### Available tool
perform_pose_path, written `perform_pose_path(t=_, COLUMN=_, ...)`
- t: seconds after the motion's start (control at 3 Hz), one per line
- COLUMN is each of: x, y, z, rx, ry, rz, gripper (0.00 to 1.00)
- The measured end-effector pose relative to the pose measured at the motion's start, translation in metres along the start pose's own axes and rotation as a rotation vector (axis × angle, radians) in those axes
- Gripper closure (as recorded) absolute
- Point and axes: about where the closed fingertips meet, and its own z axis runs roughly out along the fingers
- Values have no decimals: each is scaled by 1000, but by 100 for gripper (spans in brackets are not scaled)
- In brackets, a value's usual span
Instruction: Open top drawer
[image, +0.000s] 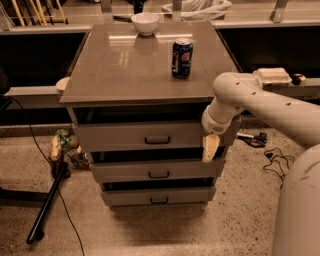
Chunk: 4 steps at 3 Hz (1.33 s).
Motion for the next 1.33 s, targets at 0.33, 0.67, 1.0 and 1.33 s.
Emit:
perform_pose_path(t=0.33, x=0, y=0, z=-1, rx=-1, ry=-1, rz=2, gripper=19)
perform_pose_path(t=0.67, x=-4, y=10, z=-19, rx=36, ry=-35, rz=25, gripper=42)
perform_pose_path(t=1.0, x=-4, y=23, z=-25, rx=40, ry=-42, rz=30, gripper=65)
perform_pose_path(t=1.33, x=-4, y=22, z=-26, rx=40, ry=-42, rz=30, gripper=89)
